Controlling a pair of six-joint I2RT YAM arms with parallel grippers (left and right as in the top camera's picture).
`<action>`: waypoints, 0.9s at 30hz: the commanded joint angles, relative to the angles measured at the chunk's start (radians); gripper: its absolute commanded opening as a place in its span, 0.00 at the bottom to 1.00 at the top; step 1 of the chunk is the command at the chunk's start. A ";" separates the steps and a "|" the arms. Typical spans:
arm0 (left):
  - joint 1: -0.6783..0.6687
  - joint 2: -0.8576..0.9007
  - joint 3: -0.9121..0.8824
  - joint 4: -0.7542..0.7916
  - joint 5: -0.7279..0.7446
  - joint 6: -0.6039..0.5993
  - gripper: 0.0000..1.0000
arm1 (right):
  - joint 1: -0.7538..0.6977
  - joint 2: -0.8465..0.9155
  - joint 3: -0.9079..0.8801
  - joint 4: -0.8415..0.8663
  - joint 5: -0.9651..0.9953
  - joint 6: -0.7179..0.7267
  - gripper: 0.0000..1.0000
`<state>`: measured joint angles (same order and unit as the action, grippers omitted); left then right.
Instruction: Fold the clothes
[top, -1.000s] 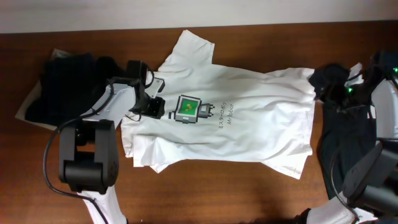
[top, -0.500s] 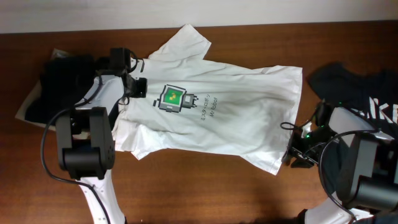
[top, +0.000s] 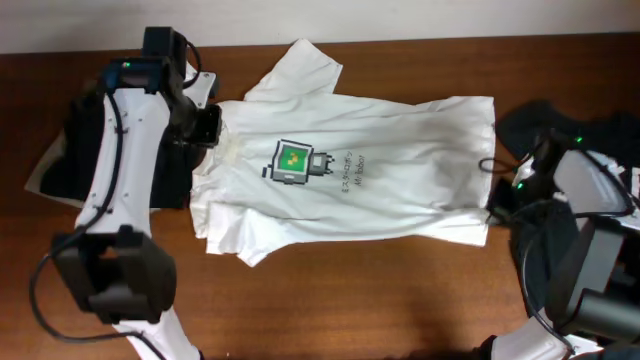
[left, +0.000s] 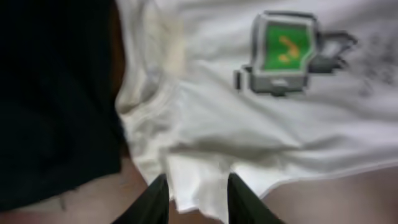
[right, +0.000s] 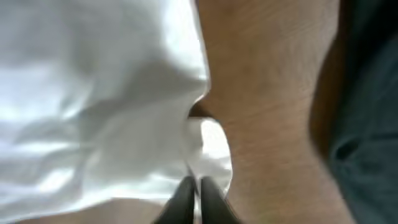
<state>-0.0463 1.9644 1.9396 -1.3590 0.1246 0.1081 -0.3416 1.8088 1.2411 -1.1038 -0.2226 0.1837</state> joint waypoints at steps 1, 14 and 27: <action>-0.052 -0.012 -0.033 -0.124 0.071 0.002 0.33 | 0.012 -0.017 0.025 -0.067 -0.063 -0.066 0.47; -0.155 -0.012 -0.692 0.448 0.001 -0.006 0.35 | 0.015 -0.017 0.019 -0.257 -0.118 -0.128 0.50; -0.075 -0.014 -0.525 0.539 0.097 -0.130 0.00 | 0.015 -0.017 -0.289 0.032 -0.118 -0.063 0.38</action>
<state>-0.1219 1.9560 1.4017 -0.8070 0.1886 -0.0059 -0.3321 1.7992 0.9863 -1.0981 -0.3347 0.1051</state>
